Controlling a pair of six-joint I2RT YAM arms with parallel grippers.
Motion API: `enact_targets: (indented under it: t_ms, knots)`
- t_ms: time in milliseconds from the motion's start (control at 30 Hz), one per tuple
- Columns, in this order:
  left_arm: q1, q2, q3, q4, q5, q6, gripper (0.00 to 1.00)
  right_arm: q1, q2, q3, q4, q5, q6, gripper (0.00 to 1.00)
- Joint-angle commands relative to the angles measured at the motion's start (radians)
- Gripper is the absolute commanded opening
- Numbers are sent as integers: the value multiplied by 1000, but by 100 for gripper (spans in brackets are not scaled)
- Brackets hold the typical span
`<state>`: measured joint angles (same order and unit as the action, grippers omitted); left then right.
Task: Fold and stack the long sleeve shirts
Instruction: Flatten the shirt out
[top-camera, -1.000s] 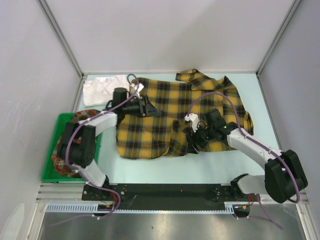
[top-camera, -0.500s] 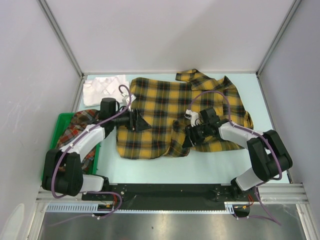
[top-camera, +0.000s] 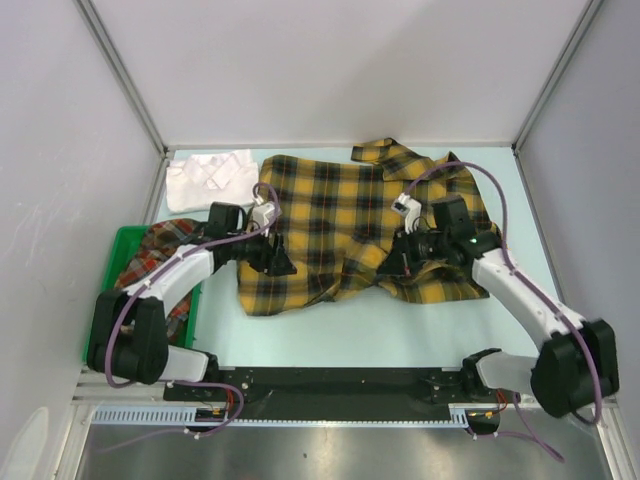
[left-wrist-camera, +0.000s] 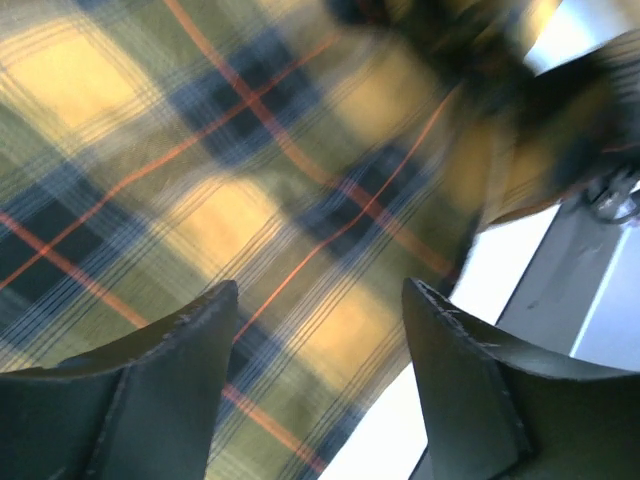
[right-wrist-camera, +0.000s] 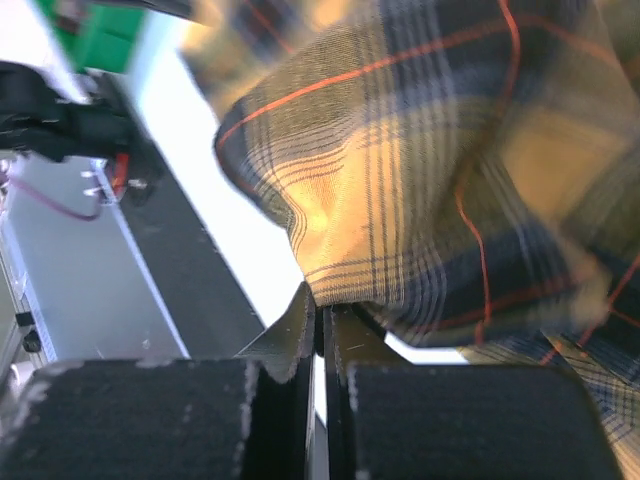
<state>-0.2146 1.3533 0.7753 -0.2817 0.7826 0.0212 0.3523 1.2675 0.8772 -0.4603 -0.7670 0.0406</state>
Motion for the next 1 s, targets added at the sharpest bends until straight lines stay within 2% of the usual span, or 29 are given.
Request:
enact_targets:
  t_ms: [0, 133, 300, 333, 367, 400, 500, 567, 667, 700, 767, 867, 967]
  knots:
    - [-37, 71, 82, -187, -72, 221, 70, 4, -164, 94, -162, -71, -31, 0]
    - [-40, 119, 96, -273, -163, 308, 69, 11, -258, 140, -323, -61, -57, 0]
    - [-40, 165, 105, -313, -210, 347, 62, 28, -353, 161, -391, -77, 4, 0]
    - [-39, 159, 116, -326, -192, 382, 62, 27, -367, 170, -399, -87, 14, 0]
    - [-35, 143, 116, -338, -95, 413, 63, 30, -381, 199, -402, -87, 30, 0]
    - [-35, 109, 111, -336, -57, 439, 64, 31, -410, 212, -409, -91, 33, 0]
    - [-52, -29, 87, -282, 153, 487, 75, 30, -444, 261, -468, -43, -16, 0]
    - [-107, -110, 68, -213, 194, 429, 81, 28, -456, 276, -471, -26, -38, 0]
    - [-341, -164, 84, -61, 106, 332, 84, 34, -496, 278, -440, -26, -38, 0]
    - [-376, -174, 103, 41, 66, 251, 84, 36, -508, 281, -454, -26, -71, 0]
    - [-448, -192, 128, 129, 12, 194, 87, 42, -525, 286, -474, -26, -120, 0]
    - [-515, -207, 185, 220, -74, 183, 88, 59, -585, 292, -495, 0, -181, 0]
    - [-581, -220, 243, 217, -57, 239, 93, 70, -623, 310, -538, 21, -221, 0]
